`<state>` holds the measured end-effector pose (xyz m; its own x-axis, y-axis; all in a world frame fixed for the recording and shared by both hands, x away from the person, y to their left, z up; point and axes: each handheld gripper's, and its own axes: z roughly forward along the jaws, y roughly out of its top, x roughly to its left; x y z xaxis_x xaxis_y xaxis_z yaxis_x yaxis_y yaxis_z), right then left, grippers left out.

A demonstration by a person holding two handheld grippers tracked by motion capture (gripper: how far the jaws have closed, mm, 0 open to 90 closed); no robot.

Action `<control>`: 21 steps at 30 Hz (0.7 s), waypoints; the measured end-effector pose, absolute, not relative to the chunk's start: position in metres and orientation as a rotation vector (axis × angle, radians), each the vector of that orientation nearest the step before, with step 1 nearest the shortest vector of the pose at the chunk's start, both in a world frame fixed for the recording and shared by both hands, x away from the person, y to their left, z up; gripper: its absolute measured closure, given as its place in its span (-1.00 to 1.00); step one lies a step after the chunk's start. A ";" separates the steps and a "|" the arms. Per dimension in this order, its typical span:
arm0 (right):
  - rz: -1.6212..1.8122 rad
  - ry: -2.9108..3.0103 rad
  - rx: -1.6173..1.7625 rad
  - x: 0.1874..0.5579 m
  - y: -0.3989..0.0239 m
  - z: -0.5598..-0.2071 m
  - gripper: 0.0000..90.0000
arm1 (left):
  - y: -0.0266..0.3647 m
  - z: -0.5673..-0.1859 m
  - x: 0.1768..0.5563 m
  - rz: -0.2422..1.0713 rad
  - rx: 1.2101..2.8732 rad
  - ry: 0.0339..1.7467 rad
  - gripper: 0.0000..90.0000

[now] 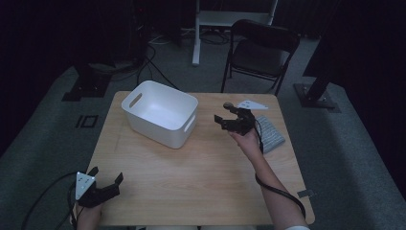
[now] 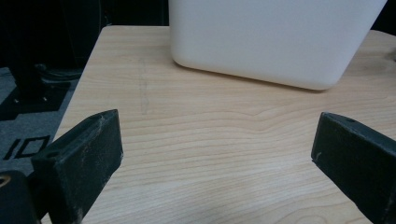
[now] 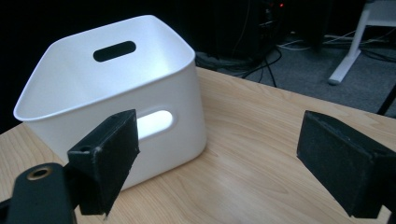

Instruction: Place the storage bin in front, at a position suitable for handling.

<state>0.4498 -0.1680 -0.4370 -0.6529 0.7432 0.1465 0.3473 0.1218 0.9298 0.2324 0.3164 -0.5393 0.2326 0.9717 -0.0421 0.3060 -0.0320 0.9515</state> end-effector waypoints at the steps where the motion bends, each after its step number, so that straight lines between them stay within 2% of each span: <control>1: 1.533 2.060 1.054 0.452 -0.163 -0.435 -0.71 | 0.317 -0.539 0.232 0.859 1.532 1.247 -0.95; 21: 1.507 2.119 1.033 0.484 -0.112 -0.428 -0.65 | 0.320 -0.539 0.231 0.845 1.515 1.252 -0.95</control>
<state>0.4837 -0.1118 -0.4284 -0.6769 0.7243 0.1311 0.3615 0.1720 0.9164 0.2315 0.3200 -0.5395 0.2328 0.9705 -0.0630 0.3044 -0.0112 0.9525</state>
